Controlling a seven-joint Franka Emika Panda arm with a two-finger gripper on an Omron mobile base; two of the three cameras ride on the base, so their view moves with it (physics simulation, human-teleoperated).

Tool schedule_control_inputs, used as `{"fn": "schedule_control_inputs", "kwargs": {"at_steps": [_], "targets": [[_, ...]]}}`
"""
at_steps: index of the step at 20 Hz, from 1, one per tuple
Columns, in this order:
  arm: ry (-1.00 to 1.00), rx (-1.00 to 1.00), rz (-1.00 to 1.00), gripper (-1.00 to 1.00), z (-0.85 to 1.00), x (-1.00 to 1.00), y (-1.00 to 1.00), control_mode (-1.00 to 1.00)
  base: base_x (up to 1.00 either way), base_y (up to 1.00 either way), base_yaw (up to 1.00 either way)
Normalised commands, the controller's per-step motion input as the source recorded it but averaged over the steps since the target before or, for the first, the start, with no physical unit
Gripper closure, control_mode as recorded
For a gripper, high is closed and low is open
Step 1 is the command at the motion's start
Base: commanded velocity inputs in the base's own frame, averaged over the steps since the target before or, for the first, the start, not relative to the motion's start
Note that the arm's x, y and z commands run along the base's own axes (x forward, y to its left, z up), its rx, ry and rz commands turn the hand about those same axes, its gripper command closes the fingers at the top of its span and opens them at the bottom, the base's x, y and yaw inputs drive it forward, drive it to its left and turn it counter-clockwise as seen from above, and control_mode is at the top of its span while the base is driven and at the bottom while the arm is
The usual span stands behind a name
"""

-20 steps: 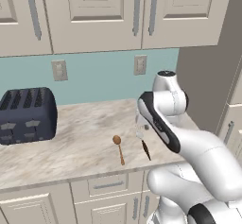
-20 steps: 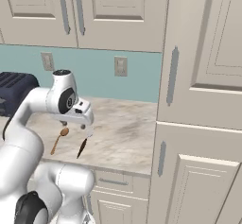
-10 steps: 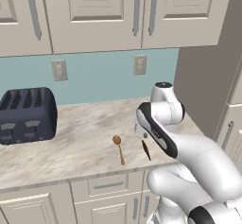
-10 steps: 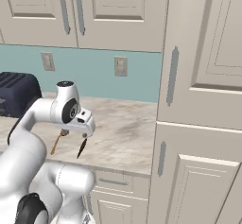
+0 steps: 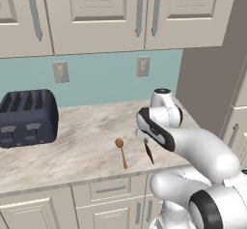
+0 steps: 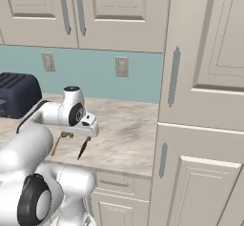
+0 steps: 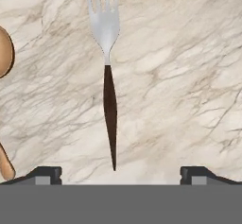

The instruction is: Take the fork and place it on the left side of the plate. Then take the spoon and place it on the right side of the plate. Make sure they're directly next to the plate.

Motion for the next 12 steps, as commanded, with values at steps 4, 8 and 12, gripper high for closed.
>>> {"fn": "schedule_control_inputs", "kwargs": {"at_steps": [4,8,12], "targets": [[0.05,-0.01,0.0,-1.0,-0.33,0.36,0.09,-1.0,0.0,0.0,0.0],[0.03,-0.03,0.0,-1.0,-0.43,0.29,0.21,-1.0,0.0,0.0,0.0],[0.01,-0.03,0.0,-1.0,-0.41,0.21,0.19,-1.0,0.0,0.0,0.0]]}}
